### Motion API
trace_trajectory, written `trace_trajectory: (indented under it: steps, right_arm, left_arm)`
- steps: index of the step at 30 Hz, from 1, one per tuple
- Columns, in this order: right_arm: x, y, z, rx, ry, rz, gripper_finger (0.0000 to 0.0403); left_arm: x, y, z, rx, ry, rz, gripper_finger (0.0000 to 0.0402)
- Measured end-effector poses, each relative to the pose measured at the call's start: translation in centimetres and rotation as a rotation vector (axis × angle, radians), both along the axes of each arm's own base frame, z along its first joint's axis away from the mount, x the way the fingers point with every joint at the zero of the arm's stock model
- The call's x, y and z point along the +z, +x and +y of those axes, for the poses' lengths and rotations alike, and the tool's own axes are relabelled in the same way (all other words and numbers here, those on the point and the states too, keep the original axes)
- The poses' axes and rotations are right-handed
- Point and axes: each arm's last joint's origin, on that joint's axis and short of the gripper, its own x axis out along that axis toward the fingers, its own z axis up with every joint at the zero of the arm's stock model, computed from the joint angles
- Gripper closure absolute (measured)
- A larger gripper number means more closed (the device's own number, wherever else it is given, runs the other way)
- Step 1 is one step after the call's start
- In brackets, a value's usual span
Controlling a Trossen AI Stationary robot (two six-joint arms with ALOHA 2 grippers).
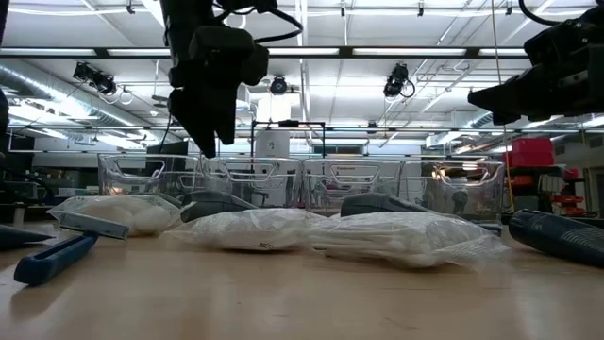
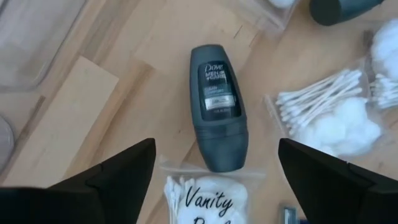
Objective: Pick & Place Travel size toiletries
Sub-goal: Put the left gray deodorant into the left transparent bin
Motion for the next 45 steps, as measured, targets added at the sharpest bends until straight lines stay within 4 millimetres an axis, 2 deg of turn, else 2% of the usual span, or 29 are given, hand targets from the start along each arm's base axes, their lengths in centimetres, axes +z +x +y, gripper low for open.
trace_trajectory:
  steps: [33,45]
  right_arm:
    - [-0.1,0.1,0.0,0.000,0.002,0.010,0.0389]
    - [-0.1,0.1,0.0,0.000,0.002,0.011,0.0389]
  left_arm:
    - [-0.6,0.7,-0.1,0.017,0.036,-0.079,0.0054]
    - [-4.3,-0.4,-0.2,0.042,-0.016,-0.100,0.0054]
